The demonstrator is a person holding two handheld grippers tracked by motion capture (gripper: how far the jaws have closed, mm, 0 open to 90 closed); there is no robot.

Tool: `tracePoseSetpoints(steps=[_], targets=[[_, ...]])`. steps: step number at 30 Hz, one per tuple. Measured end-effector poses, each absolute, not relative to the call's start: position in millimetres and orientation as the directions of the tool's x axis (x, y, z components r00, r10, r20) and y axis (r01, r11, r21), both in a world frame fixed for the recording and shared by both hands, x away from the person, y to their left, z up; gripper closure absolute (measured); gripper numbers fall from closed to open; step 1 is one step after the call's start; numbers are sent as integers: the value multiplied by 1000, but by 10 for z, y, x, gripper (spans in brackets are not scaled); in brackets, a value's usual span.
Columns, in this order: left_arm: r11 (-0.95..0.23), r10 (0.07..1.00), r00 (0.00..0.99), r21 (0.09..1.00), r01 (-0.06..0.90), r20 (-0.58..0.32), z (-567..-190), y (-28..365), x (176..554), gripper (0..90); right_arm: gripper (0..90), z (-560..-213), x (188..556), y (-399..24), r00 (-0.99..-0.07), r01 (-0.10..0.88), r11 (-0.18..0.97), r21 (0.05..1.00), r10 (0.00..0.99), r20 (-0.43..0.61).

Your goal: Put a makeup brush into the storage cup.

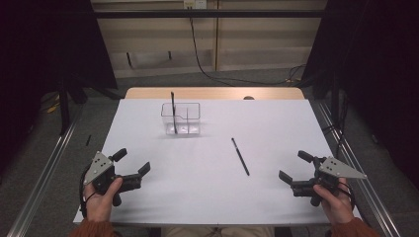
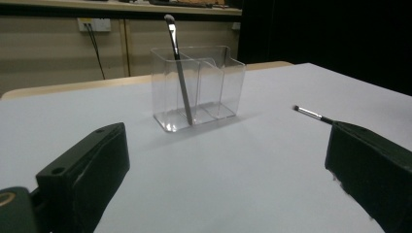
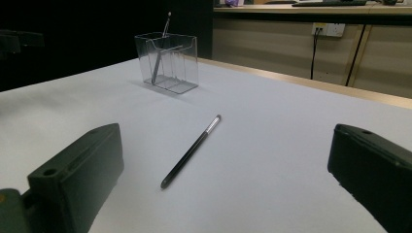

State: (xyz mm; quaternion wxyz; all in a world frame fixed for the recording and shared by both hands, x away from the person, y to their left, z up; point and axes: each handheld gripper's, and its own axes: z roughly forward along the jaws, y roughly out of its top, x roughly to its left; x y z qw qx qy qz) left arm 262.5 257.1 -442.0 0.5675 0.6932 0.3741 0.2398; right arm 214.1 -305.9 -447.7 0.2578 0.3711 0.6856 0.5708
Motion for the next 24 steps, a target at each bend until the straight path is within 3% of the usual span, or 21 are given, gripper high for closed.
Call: tracePoseSetpoints(steps=[24], targets=[[-94, 779, 621, 963, 253, -87, -4416, 2530, 2551, 28, 0, -4444, 2190, -2948, -609, 197, 101, 975, 792, 41]])
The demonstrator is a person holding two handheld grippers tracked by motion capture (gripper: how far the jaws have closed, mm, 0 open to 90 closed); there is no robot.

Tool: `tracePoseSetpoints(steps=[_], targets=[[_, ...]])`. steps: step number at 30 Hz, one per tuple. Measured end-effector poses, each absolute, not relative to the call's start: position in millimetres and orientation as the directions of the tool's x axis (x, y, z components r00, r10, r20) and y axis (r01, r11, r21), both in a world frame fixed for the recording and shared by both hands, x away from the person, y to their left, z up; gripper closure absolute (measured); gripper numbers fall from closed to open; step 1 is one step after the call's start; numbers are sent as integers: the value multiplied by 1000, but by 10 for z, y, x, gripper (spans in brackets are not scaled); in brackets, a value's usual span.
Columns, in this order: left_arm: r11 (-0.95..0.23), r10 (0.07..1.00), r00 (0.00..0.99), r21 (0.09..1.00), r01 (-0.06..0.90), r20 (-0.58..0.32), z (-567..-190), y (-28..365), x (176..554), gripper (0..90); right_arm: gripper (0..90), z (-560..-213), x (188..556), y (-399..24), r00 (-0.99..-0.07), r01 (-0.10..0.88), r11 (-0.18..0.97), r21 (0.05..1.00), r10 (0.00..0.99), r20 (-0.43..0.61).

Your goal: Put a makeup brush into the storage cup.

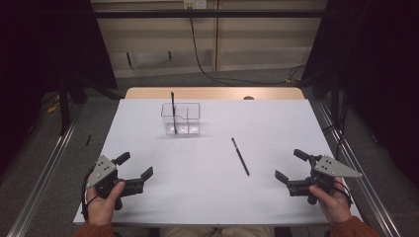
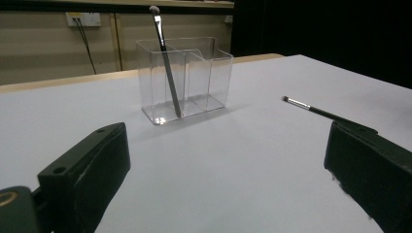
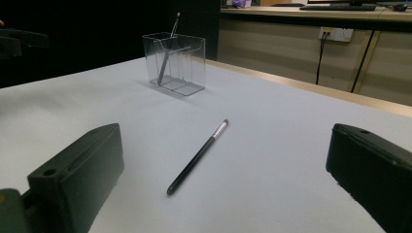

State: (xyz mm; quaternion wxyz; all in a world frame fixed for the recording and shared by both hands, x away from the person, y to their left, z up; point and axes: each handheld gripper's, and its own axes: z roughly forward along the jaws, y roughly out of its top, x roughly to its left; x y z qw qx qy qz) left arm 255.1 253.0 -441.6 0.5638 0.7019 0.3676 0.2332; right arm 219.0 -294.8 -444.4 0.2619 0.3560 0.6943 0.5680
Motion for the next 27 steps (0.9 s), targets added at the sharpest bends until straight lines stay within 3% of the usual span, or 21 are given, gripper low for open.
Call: tracePoseSetpoints(steps=[10, 27], targets=[[-95, 773, 627, 962, 256, -90, -4421, 2497, 2523, 27, 11, -4387, 2374, -2782, -617, 259, 134, 957, 785, 57], [-118, 766, 638, 958, 262, -81, -4434, 2475, 2522, 27, 18, -4222, 2857, -2456, -643, 257, 160, 953, 764, 45]])
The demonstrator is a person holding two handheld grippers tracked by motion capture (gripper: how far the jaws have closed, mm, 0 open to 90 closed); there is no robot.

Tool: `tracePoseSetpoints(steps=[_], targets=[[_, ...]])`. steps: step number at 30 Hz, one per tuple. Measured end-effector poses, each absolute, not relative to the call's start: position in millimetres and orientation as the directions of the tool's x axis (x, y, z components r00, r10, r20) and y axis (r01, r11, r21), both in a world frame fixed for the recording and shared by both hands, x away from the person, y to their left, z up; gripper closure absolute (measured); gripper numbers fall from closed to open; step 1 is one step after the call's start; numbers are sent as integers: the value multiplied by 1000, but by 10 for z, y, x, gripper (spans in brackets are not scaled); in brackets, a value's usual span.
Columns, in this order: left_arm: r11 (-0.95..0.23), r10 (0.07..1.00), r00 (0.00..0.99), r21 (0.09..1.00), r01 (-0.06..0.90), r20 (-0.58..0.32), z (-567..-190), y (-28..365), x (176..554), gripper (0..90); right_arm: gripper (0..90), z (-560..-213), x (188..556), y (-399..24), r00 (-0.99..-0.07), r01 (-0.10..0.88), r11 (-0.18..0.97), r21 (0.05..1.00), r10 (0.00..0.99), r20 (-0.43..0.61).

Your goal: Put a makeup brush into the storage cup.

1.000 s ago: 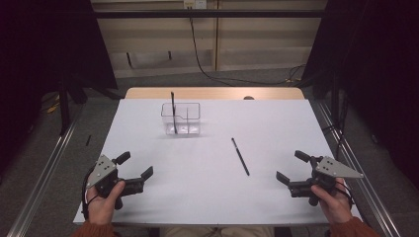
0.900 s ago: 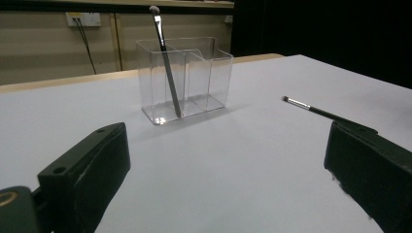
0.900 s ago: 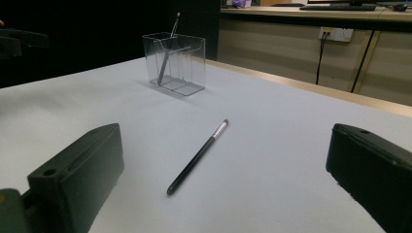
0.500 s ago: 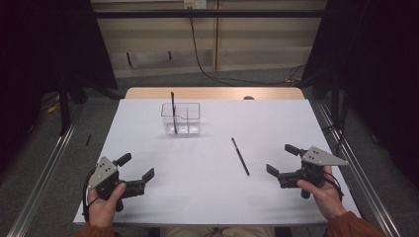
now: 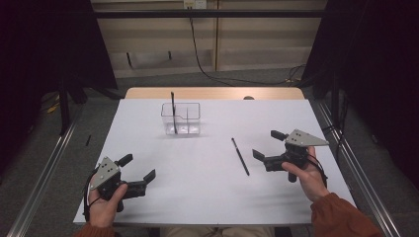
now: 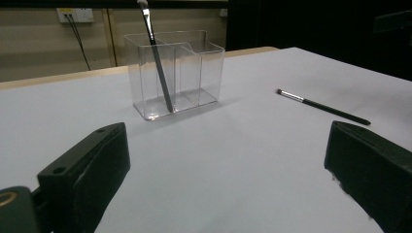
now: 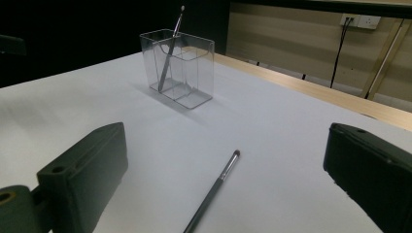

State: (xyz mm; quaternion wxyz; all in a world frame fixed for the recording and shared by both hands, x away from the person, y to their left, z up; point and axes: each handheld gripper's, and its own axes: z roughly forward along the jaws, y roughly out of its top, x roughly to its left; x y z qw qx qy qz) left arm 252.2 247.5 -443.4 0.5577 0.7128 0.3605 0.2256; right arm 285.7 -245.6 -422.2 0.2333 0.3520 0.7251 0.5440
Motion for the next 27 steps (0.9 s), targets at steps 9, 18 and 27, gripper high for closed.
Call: tracePoseSetpoints(steps=[9, 18, 27], targets=[[-130, 763, 643, 959, 251, -65, -4419, 2470, 2502, 27, 25, -4200, 3041, -2371, -627, 269, 171, 948, 778, 38], [-139, 755, 653, 958, 250, -61, -4412, 2454, 2492, 27, 26, -4145, 3239, -2288, -629, 318, 234, 919, 777, 20], [-146, 751, 657, 958, 249, -56, -4418, 2452, 2498, 27, 30, -4131, 3338, -2208, -639, 362, 290, 886, 769, 9]])
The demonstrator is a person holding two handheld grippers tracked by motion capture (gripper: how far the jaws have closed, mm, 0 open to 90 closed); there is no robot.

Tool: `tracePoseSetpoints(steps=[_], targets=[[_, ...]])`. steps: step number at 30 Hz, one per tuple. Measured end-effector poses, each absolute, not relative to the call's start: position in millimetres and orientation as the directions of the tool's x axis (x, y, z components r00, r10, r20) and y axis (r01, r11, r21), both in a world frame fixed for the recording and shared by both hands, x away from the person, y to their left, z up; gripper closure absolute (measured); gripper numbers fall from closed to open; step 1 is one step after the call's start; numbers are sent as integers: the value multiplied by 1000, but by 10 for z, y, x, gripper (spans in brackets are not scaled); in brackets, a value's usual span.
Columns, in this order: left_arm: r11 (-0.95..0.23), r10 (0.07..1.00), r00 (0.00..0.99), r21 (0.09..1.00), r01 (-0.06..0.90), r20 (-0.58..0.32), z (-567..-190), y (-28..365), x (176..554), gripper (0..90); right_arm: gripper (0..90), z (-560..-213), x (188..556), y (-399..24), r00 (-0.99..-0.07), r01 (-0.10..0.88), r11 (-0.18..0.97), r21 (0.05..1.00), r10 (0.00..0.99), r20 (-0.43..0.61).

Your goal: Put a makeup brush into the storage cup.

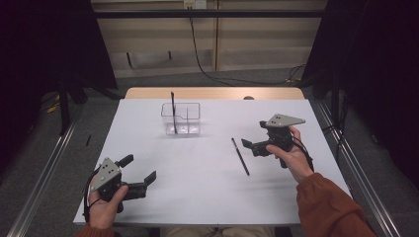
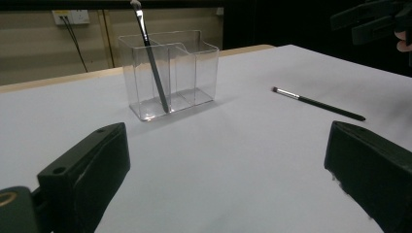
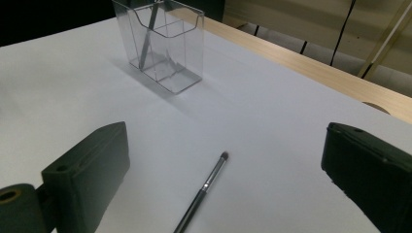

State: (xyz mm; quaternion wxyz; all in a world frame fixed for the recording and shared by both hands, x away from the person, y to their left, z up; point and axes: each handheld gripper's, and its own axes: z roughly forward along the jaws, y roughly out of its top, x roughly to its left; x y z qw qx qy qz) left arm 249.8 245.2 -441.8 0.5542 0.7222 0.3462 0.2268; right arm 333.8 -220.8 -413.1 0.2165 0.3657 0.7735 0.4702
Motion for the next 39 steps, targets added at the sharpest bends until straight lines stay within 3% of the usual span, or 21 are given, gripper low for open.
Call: tracePoseSetpoints(steps=[20, 30, 36, 39], targets=[[-156, 749, 660, 953, 261, -58, -4436, 2462, 2518, 31, 41, -4162, 3520, -2103, -676, 603, 496, 624, 734, 70], [-152, 755, 653, 953, 263, -60, -4446, 2480, 2532, 27, 54, -4124, 3583, -2078, -693, 654, 558, 510, 713, 109], [-157, 753, 656, 952, 262, -57, -4444, 2474, 2532, 28, 84, -4162, 3636, -1975, -695, 689, 609, 393, 709, 119], [-151, 753, 655, 952, 266, -64, -4445, 2470, 2527, 27, 154, -4182, 3659, -1946, -689, 704, 616, 354, 712, 132]])
